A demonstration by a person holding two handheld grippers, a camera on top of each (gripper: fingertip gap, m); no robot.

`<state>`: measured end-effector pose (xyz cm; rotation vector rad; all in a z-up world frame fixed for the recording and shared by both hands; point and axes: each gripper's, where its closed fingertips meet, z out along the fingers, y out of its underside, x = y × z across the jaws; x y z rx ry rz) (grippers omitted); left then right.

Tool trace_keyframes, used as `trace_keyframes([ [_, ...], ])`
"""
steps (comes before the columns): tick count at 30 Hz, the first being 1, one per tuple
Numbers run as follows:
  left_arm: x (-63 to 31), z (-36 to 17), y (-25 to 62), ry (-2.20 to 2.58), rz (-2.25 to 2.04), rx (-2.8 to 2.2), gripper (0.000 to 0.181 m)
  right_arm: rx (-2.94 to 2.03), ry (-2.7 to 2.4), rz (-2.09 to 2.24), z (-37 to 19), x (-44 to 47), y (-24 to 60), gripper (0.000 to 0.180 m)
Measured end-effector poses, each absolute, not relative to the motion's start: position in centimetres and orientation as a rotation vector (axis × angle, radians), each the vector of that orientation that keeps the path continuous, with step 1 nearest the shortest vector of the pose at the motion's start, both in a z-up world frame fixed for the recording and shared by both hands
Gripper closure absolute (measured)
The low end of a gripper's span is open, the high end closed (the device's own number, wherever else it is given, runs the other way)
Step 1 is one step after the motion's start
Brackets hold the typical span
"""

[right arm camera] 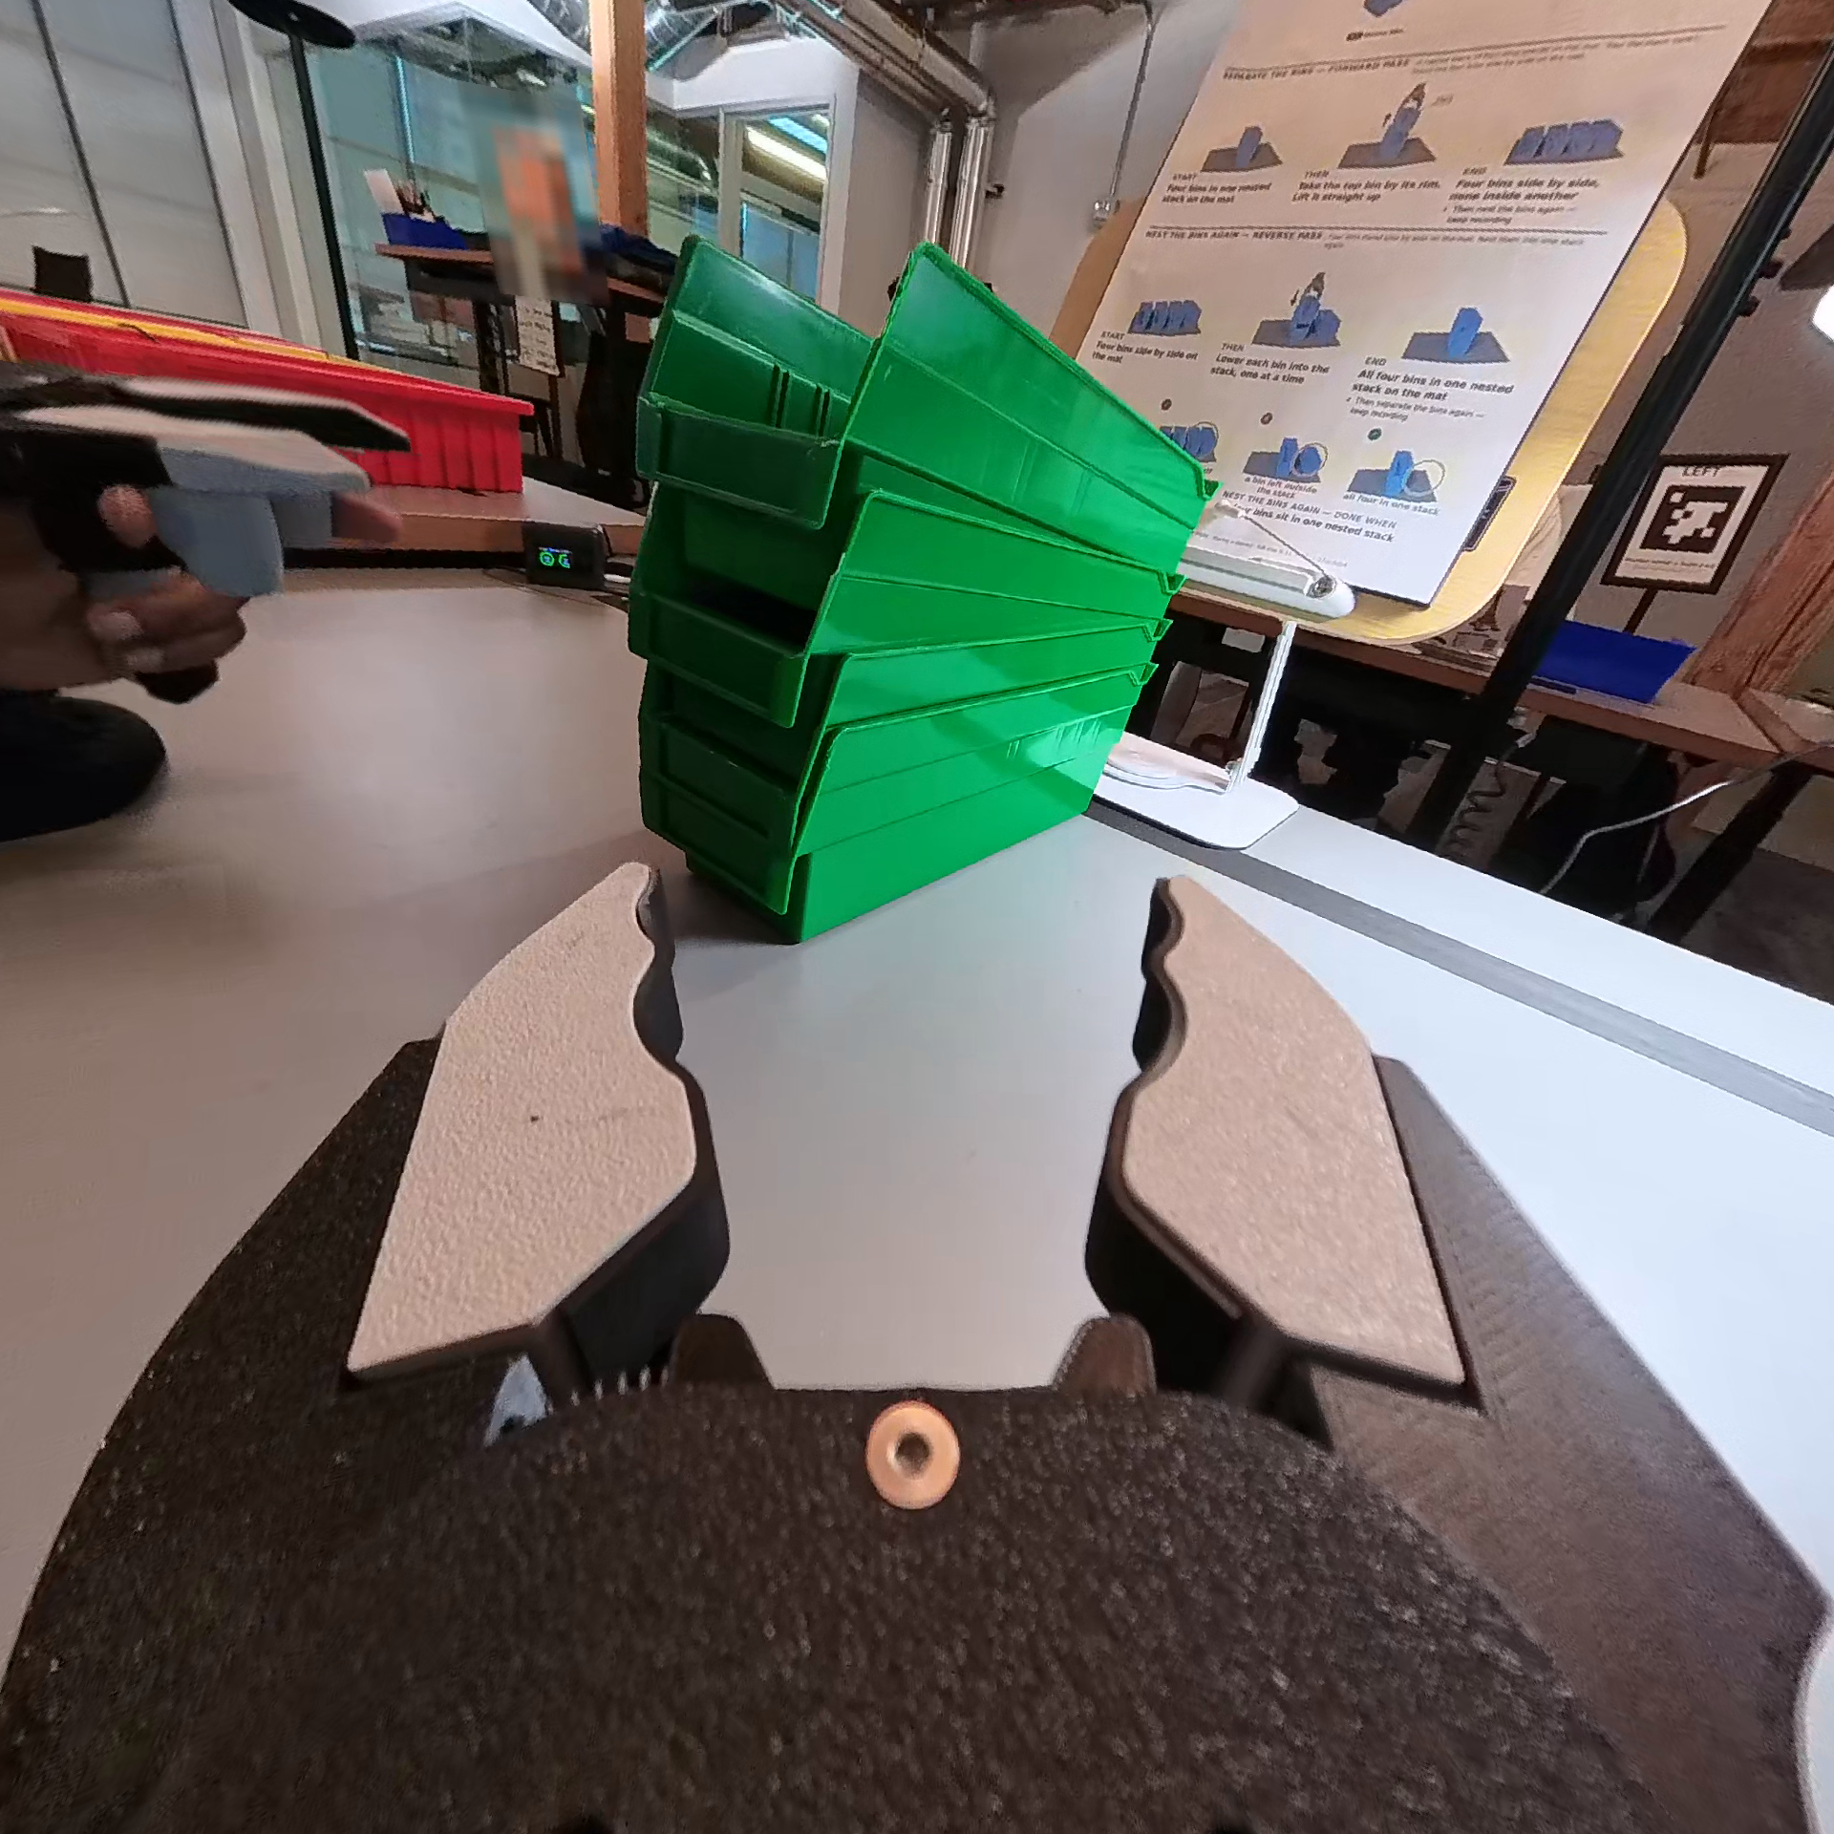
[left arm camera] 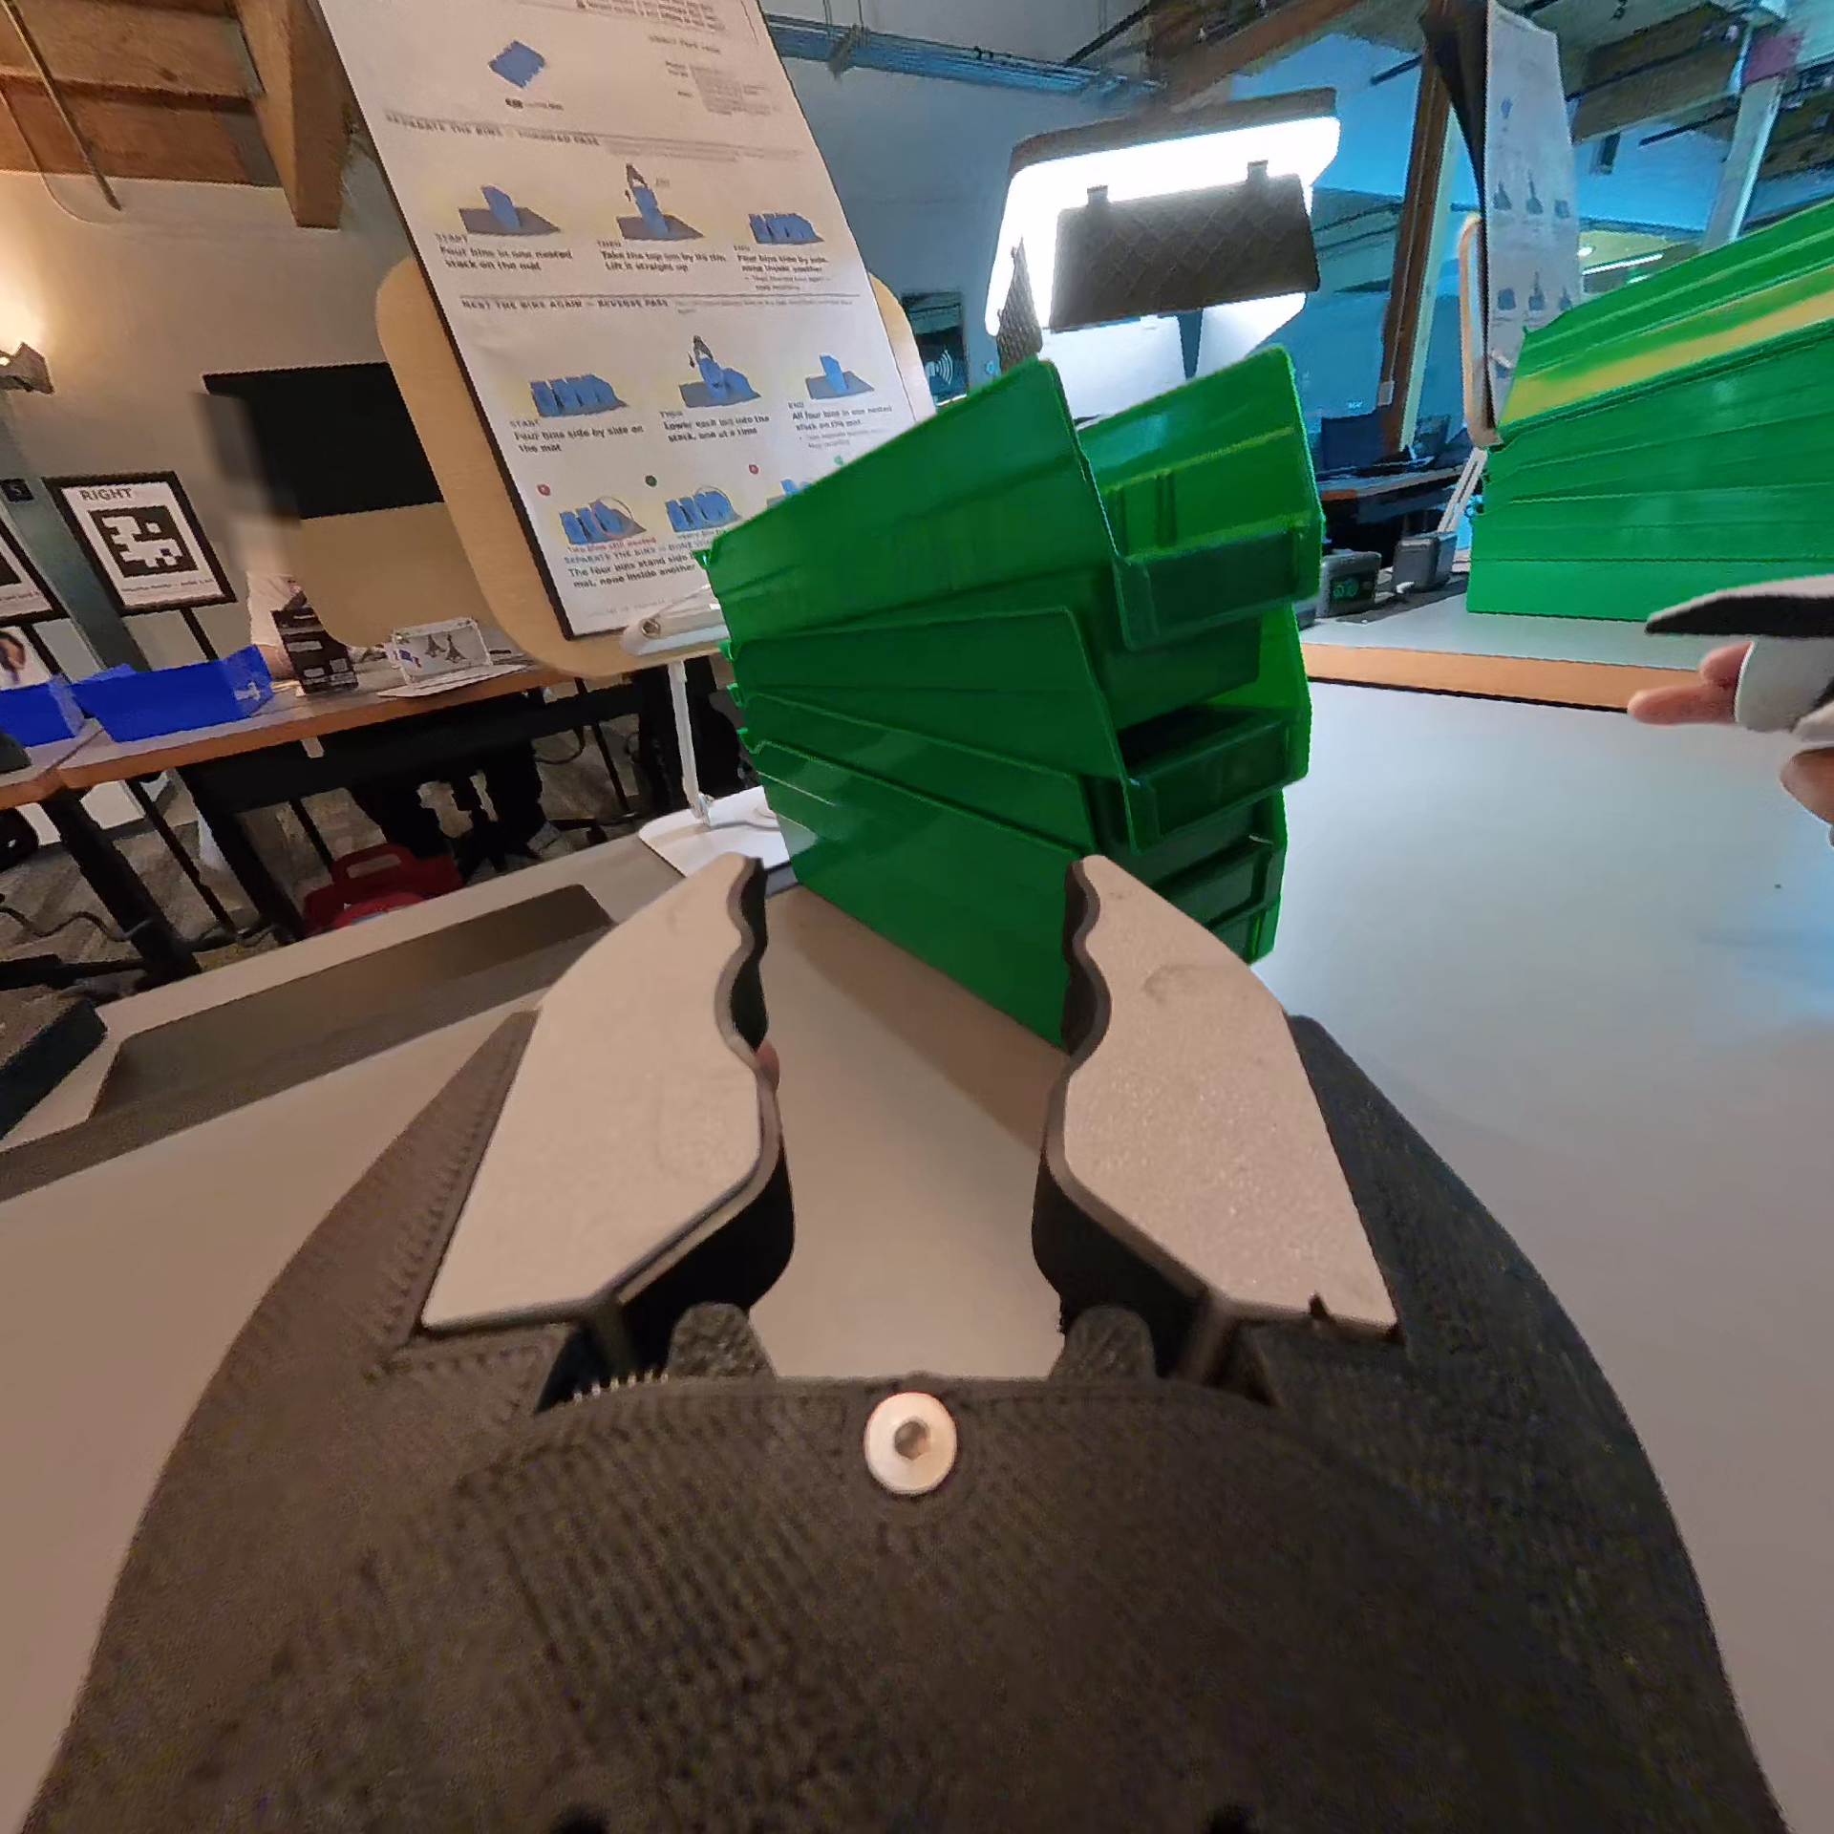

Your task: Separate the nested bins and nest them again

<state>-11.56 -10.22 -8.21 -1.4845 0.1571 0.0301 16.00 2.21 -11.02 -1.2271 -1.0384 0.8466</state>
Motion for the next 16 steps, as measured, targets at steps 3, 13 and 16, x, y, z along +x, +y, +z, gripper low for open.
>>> trace_keyframes([
  [3,-11.4,-5.6,-9.7,0.177,0.013,-1.470,0.124,-1.240,-1.051,0.833,-11.5,15.8,2.3,0.090],
  [13,-4.9,2.4,-4.7,0.647,0.006,-1.725,0.127,-1.230,-1.041,0.833,-11.2,16.1,2.1,0.090],
  [16,-2.8,1.1,-2.7,0.865,0.064,-1.896,0.127,-1.231,-1.037,0.837,-11.1,16.2,2.1,0.091],
])
